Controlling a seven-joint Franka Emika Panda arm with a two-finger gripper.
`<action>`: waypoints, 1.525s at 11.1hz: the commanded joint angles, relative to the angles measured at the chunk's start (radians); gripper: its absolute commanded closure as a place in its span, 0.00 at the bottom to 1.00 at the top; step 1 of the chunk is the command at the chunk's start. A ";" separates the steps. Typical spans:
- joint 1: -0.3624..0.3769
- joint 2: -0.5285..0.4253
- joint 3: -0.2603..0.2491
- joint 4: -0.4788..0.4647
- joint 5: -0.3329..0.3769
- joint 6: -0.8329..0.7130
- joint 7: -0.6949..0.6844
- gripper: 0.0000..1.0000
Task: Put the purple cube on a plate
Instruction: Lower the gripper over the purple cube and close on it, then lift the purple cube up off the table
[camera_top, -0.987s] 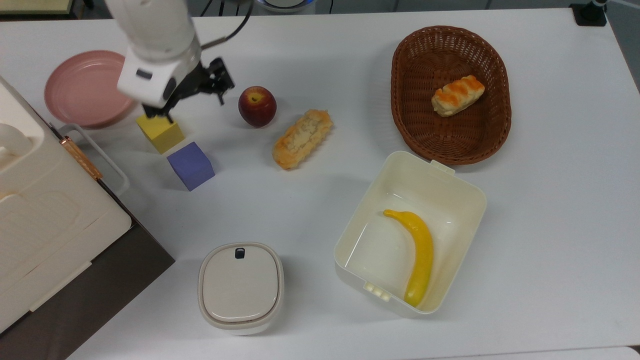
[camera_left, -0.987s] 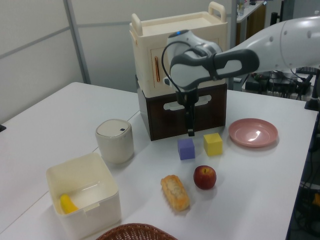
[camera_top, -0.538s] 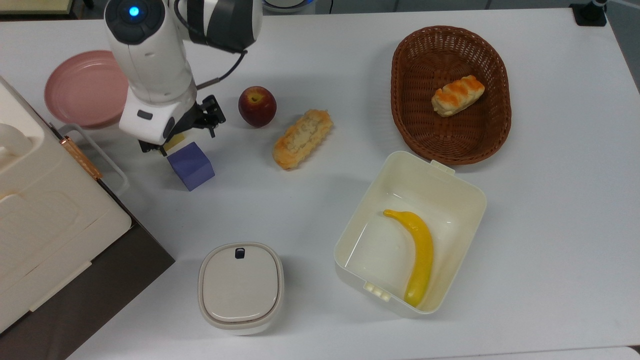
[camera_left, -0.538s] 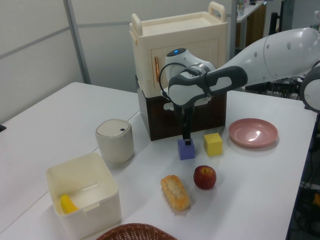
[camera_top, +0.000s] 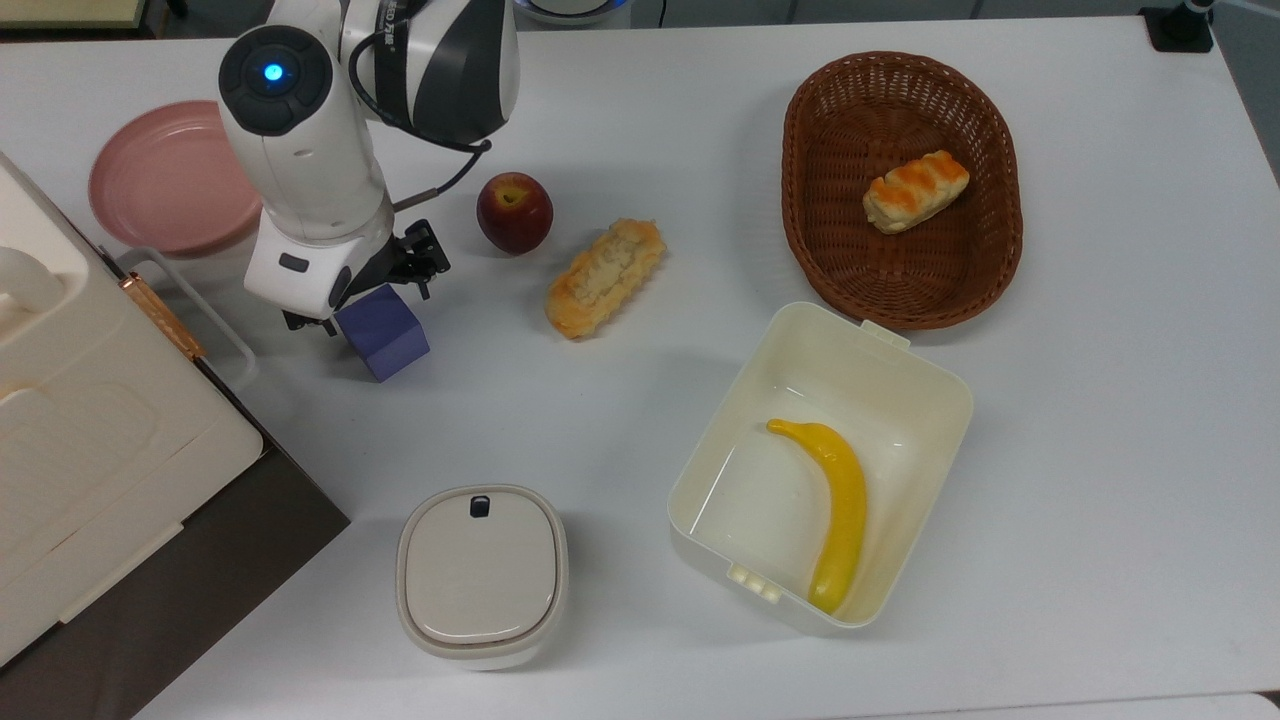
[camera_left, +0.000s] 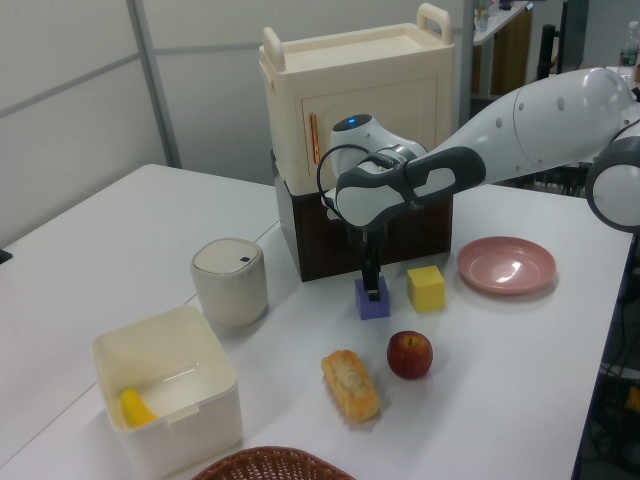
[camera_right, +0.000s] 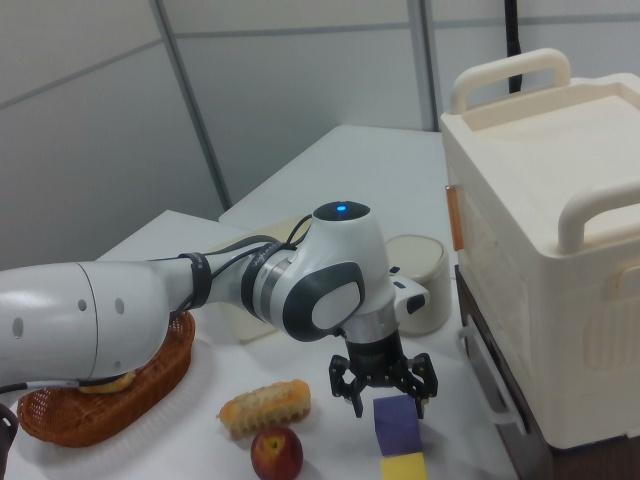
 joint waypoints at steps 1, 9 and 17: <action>-0.011 0.003 -0.002 -0.008 -0.015 0.026 -0.007 0.00; -0.002 0.016 -0.002 -0.010 -0.011 0.073 0.069 0.62; -0.164 -0.296 -0.001 -0.140 -0.014 -0.126 -0.045 0.63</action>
